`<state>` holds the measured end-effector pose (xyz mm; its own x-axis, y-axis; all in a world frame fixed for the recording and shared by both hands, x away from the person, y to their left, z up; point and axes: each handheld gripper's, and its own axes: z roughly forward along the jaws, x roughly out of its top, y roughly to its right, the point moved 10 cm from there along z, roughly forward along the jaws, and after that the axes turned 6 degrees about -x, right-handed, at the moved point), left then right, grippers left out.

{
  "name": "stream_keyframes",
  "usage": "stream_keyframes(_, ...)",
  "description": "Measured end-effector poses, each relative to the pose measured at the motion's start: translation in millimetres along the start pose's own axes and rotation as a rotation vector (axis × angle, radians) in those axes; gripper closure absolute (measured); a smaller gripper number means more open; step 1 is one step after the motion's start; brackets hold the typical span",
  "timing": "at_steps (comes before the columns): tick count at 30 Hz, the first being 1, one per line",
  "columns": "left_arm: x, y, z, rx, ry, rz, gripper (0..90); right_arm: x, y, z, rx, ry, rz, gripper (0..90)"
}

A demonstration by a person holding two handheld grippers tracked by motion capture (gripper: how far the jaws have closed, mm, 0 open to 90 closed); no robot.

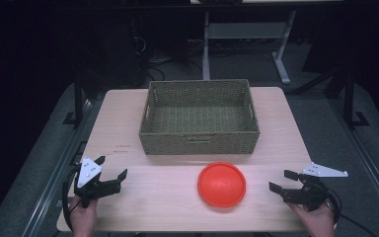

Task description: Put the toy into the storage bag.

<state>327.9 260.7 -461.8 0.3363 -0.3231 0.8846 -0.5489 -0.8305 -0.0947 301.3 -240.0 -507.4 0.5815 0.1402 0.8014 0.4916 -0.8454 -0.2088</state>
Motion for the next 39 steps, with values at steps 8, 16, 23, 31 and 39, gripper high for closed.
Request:
stream_keyframes(8, -0.7, -1.2, -0.4, 0.003, 0.001, -0.001, 12.8, 3.0, -6.6, 2.0, 0.032, -0.007, -0.002, 14.3)
stream_keyframes(16, -1.4, -1.4, 0.2, 0.000, 0.000, 0.001, 12.8, 22.5, -22.9, 3.9, 0.080, -0.005, -0.023, 14.3)
stream_keyframes(23, -1.0, -2.4, -0.3, 0.004, 0.003, 0.001, 12.8, 35.3, -39.4, 18.0, 0.115, -0.076, -0.066, 14.3)
stream_keyframes(31, -0.5, -2.5, -0.9, 0.007, 0.006, 0.002, 12.8, 43.1, -57.1, 34.8, 0.137, -0.150, -0.146, 15.3)
stream_keyframes(39, 0.0, -2.3, -1.5, 0.006, 0.008, 0.004, 12.8, 38.8, -60.0, 57.9, 0.168, -0.229, -0.152, 21.5)
